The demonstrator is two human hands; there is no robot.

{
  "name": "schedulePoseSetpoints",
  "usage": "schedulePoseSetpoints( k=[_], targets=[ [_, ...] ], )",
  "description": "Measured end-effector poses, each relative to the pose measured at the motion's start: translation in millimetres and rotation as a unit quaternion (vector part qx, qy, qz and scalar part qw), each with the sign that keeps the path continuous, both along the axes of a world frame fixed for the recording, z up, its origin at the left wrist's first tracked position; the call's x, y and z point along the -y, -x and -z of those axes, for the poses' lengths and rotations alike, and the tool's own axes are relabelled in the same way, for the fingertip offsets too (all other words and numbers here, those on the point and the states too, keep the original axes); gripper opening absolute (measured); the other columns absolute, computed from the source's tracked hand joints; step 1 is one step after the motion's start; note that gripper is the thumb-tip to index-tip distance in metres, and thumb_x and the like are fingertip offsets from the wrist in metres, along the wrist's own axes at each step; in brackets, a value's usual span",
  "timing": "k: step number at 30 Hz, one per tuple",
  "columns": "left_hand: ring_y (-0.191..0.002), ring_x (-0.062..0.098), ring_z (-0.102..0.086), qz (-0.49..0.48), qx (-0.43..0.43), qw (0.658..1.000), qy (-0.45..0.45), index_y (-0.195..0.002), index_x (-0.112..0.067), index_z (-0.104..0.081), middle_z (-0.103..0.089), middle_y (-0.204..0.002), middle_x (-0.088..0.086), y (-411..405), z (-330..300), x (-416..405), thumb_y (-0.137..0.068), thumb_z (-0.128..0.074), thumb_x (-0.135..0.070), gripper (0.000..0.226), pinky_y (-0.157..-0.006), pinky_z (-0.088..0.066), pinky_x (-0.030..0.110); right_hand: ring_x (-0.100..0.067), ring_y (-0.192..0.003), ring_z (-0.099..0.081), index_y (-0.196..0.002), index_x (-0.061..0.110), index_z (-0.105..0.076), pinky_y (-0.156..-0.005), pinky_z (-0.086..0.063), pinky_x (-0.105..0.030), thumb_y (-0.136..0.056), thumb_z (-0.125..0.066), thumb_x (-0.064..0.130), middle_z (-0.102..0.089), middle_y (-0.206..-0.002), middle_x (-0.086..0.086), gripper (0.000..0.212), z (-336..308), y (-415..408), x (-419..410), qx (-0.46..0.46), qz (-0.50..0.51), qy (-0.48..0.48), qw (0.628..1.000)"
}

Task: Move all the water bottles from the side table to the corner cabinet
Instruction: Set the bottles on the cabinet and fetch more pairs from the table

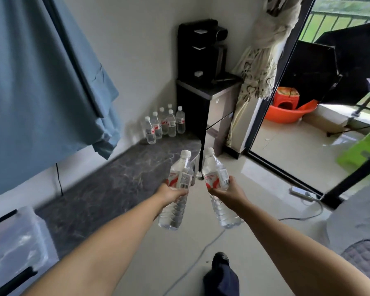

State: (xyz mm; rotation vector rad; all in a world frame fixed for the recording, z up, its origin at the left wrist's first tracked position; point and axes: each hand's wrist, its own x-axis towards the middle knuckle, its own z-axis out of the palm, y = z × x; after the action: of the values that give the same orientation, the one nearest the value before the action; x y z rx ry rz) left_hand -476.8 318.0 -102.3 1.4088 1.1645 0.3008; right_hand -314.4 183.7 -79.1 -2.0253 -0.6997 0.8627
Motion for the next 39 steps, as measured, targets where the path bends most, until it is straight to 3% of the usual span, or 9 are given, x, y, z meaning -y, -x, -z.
schedulePoseSetpoints(
  k=[4, 6, 10, 17, 26, 30, 33, 35, 39],
  targets=[
    [-0.101, 0.029, -0.066, -0.031, -0.03, 0.999, 0.014, -0.122, -0.006, -0.056, -0.068, -0.114, 0.015, -56, 8, -40, -0.075, -0.08, -0.018, 0.054, -0.092, -0.054, 0.039, -0.017, -0.088, -0.062, -0.117, 0.017, -0.047, -0.077, -0.051, -0.032, -0.076, -0.08, 0.036, -0.065, -0.106, -0.003, 0.056, 8, -67, -55, -0.006, -0.029, -0.006, 1.0],
    [-0.101, 0.029, -0.066, -0.047, -0.048, 0.997, 0.028, -0.119, -0.007, -0.06, -0.069, -0.11, 0.014, -76, 10, -55, -0.074, -0.08, -0.022, 0.051, -0.096, -0.052, 0.041, -0.023, -0.093, -0.064, -0.117, 0.015, -0.048, -0.083, -0.053, -0.039, -0.075, -0.08, 0.038, -0.066, -0.106, -0.004, 0.057, 9, -94, -75, -0.006, -0.042, 0.01, 0.999],
    [-0.099, 0.028, -0.068, -0.098, -0.032, 0.993, 0.049, -0.112, -0.01, -0.063, -0.07, -0.107, 0.013, -124, 4, -88, -0.076, -0.078, -0.021, 0.04, -0.097, -0.052, 0.041, -0.032, -0.098, -0.065, -0.112, 0.011, -0.046, -0.09, -0.053, -0.052, -0.073, -0.082, 0.033, -0.064, -0.103, -0.01, 0.058, 3, -155, -133, -0.004, -0.079, 0.018, 0.997],
    [-0.089, 0.023, -0.065, -0.167, 0.002, 0.983, 0.077, -0.109, -0.012, -0.058, -0.068, -0.103, 0.011, -164, 9, -141, -0.076, -0.077, -0.01, 0.038, -0.081, -0.051, 0.031, -0.032, -0.1, -0.064, -0.116, 0.01, -0.044, -0.09, -0.053, -0.051, -0.068, -0.083, 0.021, -0.064, -0.106, -0.013, 0.063, 15, -196, -213, 0.002, -0.124, 0.045, 0.991],
    [-0.109, 0.027, -0.058, -0.216, -0.019, 0.972, 0.09, -0.113, -0.02, -0.047, -0.062, -0.113, 0.006, -189, 54, -269, -0.071, -0.082, -0.013, 0.055, -0.104, -0.044, 0.045, -0.027, -0.095, -0.064, -0.117, 0.018, -0.048, -0.085, -0.052, -0.039, -0.069, -0.083, 0.037, -0.067, -0.103, -0.003, 0.062, 54, -219, -348, 0.036, -0.147, 0.08, 0.985],
    [-0.106, 0.026, -0.057, -0.269, -0.026, 0.958, 0.098, -0.126, -0.016, -0.047, -0.061, -0.117, 0.007, -202, 74, -333, -0.072, -0.082, -0.013, 0.064, -0.099, -0.045, 0.041, -0.028, -0.103, -0.061, -0.124, 0.019, -0.044, -0.09, -0.05, -0.042, -0.071, -0.083, 0.032, -0.063, -0.112, -0.004, 0.067, 69, -226, -424, 0.022, -0.116, 0.09, 0.989],
    [-0.103, 0.027, -0.061, -0.286, -0.031, 0.954, 0.089, -0.116, -0.017, -0.053, -0.066, -0.117, 0.01, -206, 90, -379, -0.071, -0.083, -0.014, 0.054, -0.093, -0.047, 0.036, -0.03, -0.104, -0.061, -0.126, 0.019, -0.044, -0.091, -0.049, -0.044, -0.071, -0.083, 0.031, -0.064, -0.112, -0.005, 0.069, 86, -228, -477, 0.008, -0.111, 0.093, 0.989],
    [-0.101, 0.027, -0.063, -0.286, -0.038, 0.953, 0.093, -0.106, -0.023, -0.052, -0.067, -0.114, 0.009, -206, 103, -403, -0.07, -0.083, -0.015, 0.048, -0.092, -0.05, 0.038, -0.027, -0.1, -0.061, -0.129, 0.022, -0.043, -0.085, -0.049, -0.04, -0.07, -0.083, 0.035, -0.064, -0.11, -0.002, 0.073, 102, -228, -506, -0.006, -0.123, 0.107, 0.987],
    [-0.091, 0.015, -0.061, -0.305, -0.035, 0.947, 0.095, -0.108, -0.026, -0.053, -0.066, -0.105, -0.003, -210, 135, -436, -0.067, -0.086, -0.016, 0.053, -0.082, -0.048, 0.03, -0.019, -0.091, -0.056, -0.126, 0.027, -0.043, -0.075, -0.041, -0.03, -0.07, -0.083, 0.037, -0.058, -0.099, 0.01, 0.069, 141, -227, -550, -0.01, -0.157, 0.115, 0.981]
  ],
)
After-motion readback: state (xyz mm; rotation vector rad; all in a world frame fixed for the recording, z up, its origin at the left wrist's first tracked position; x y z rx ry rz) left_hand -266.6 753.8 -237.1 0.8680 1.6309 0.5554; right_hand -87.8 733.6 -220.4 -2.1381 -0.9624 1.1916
